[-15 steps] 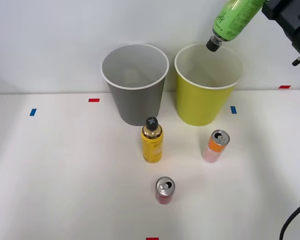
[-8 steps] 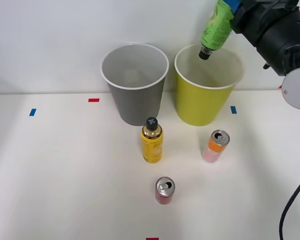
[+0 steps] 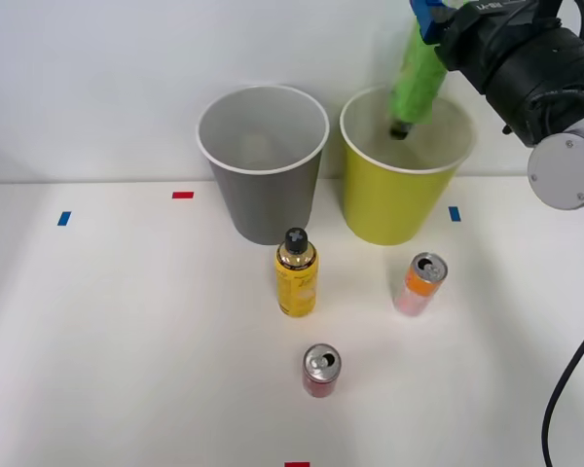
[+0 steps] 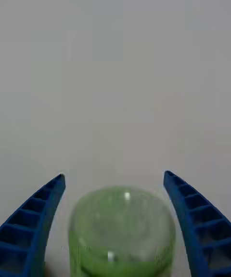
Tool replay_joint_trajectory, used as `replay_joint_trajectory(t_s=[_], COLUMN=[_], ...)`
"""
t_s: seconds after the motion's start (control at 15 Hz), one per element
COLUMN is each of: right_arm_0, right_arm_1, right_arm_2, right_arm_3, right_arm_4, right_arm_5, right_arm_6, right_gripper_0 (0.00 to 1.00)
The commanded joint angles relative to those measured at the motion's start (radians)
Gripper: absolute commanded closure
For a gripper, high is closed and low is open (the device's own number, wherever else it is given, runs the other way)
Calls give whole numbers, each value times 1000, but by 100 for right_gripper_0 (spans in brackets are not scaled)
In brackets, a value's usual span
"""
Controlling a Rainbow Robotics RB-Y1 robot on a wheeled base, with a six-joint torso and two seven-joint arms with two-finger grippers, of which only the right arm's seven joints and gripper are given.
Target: Put cans in the gray bin, plastic bottles in the light green bin
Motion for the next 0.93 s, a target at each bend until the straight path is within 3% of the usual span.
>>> replay_joint_trajectory(t_s=[0.07,0.4,0.93], right_arm_0=[12,191,683], right_arm_1=[0,-40,-72], right_arm_2=[15,-7,-148], right_arm_3=[-6,-207,-522], right_arm_4=[1,8,14], right_arm_5=[0,-18,-213], right_arm_6=[3,1,0], right_gripper_0=[0,0,0])
